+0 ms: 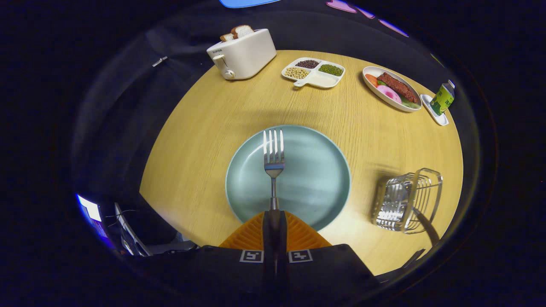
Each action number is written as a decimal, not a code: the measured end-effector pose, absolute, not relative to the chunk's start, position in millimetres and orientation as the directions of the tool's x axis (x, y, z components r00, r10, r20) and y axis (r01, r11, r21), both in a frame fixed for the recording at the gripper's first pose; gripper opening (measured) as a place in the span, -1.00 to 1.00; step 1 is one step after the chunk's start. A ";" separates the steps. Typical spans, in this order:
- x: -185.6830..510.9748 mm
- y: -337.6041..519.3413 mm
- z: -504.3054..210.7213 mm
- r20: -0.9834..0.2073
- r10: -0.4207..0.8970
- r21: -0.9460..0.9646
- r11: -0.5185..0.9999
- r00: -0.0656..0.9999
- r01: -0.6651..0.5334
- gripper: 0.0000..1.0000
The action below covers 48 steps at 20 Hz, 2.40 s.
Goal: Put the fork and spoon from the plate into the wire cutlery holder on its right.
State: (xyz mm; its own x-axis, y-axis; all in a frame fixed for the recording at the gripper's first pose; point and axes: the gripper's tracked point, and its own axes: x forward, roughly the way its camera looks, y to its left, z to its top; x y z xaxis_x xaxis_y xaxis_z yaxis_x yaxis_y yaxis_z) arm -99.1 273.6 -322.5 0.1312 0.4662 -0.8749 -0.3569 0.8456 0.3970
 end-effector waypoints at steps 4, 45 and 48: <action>-86.0 177.9 -280.3 -0.911 0.406 0.338 0.835 0.071 -0.435 -0.87; -39.1 63.8 -298.4 -0.943 0.283 0.214 0.919 0.177 -0.330 0.99; -26.5 47.5 -262.8 -0.862 0.278 0.194 0.953 0.424 -0.231 0.96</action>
